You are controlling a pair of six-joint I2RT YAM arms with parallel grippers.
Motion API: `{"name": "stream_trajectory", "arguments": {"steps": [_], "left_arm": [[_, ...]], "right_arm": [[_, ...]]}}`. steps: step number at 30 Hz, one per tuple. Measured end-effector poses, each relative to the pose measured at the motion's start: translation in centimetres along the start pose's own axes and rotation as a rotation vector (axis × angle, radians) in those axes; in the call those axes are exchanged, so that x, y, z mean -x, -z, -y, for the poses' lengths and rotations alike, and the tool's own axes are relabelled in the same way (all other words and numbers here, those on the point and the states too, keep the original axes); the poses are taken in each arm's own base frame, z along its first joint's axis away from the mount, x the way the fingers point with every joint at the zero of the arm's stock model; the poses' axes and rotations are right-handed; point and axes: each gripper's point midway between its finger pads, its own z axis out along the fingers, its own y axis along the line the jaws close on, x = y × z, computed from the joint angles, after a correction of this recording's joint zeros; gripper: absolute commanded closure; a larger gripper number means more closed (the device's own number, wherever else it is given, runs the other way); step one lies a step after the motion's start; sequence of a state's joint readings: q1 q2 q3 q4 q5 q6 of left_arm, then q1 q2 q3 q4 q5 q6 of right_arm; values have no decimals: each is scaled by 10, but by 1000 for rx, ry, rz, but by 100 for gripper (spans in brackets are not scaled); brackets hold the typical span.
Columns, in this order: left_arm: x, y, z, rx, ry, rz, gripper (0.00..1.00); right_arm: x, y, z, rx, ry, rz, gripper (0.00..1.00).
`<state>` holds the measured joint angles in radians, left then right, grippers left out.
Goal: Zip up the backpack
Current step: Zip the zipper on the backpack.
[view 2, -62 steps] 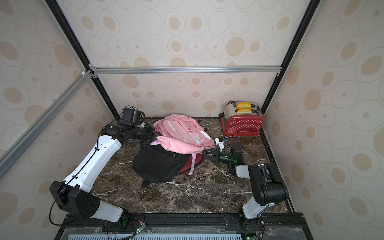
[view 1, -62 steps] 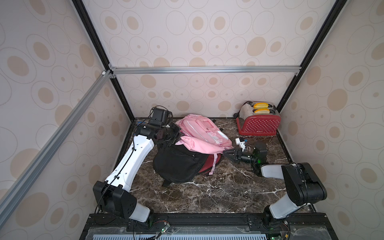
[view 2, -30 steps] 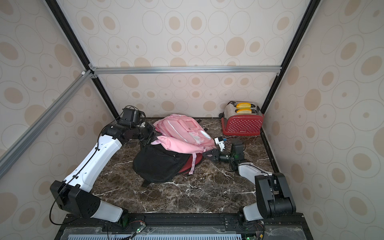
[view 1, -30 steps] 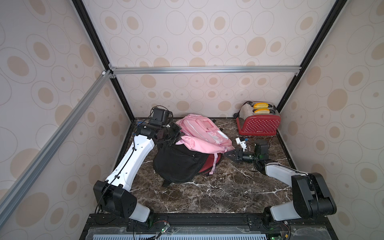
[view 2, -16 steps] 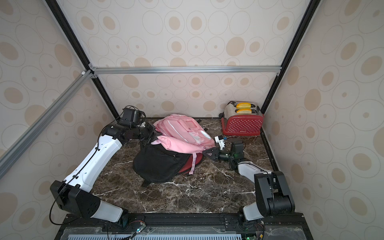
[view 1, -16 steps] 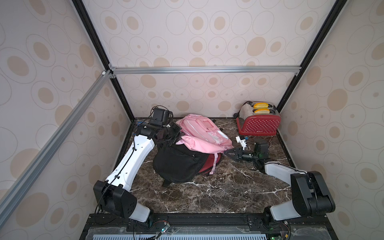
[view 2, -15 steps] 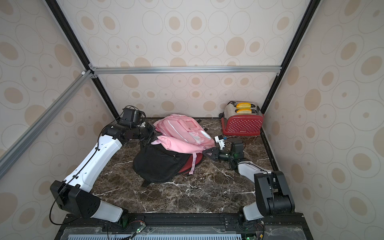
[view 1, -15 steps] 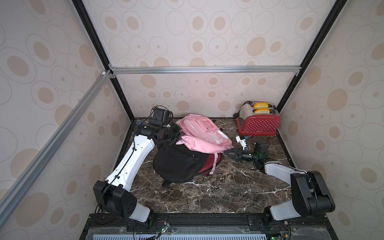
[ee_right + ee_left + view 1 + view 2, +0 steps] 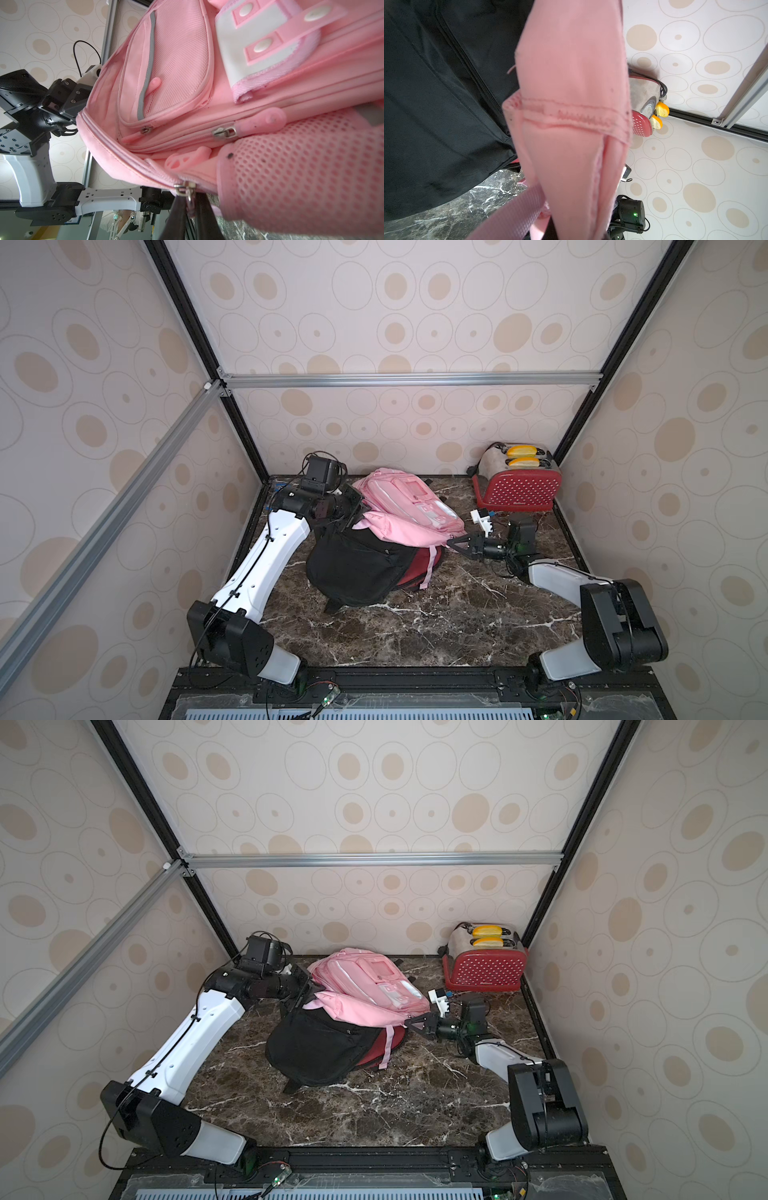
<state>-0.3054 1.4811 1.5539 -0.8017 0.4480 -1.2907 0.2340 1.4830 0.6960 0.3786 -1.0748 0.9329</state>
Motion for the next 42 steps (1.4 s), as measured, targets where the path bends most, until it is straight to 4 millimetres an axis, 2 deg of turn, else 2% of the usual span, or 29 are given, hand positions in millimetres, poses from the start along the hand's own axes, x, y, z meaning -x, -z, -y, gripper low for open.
{"name": "stream_trajectory", "arguments": {"steps": [9, 16, 22, 36, 42], "left_arm": [[-1, 0, 0, -1, -1, -2, 100], [-5, -1, 1, -1, -8, -16, 100], [-8, -6, -9, 17, -3, -32, 100], [-15, -14, -42, 48, -104, -47, 100], [-20, -18, -64, 72, -180, -56, 100]], "right_arm": [[-1, 10, -8, -125, 20, -78, 99], [-13, 27, -14, -308, 24, -184, 100], [-29, 32, -25, -476, 94, -347, 100], [-93, 20, -19, -734, 139, -800, 100], [-102, 5, -26, -750, 154, -890, 100]]}}
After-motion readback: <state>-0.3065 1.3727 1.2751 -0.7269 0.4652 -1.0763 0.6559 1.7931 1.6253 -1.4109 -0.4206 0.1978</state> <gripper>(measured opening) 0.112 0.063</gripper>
